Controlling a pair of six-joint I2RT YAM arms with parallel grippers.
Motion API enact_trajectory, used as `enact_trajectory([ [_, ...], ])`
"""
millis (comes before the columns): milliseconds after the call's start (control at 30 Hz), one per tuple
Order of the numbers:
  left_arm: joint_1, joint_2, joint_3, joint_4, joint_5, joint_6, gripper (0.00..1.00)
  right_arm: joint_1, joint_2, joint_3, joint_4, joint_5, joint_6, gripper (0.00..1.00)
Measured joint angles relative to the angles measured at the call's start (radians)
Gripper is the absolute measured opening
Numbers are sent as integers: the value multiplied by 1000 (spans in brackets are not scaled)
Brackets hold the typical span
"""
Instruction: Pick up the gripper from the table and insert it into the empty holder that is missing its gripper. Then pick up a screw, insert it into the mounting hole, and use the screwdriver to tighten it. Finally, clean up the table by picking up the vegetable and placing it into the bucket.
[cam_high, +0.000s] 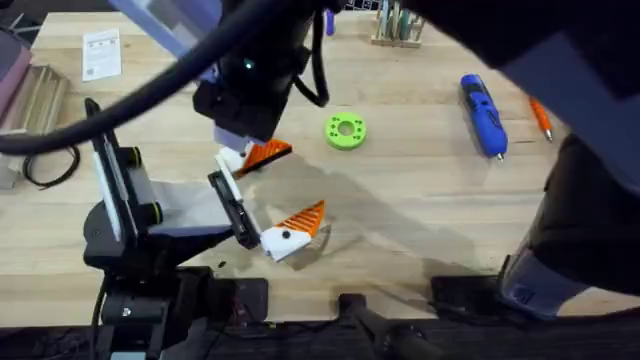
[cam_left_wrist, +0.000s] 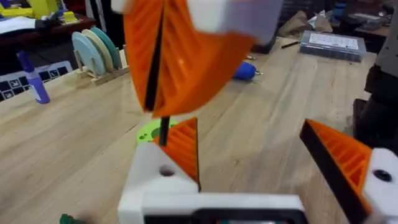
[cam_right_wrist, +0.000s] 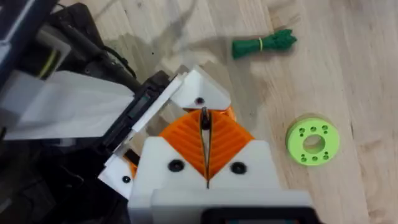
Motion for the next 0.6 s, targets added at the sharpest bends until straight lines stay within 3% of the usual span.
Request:
enact_trajectory([
  [600, 0, 0, 0, 0, 0, 0, 986, 17, 10, 0, -5, 1, -21, 6],
])
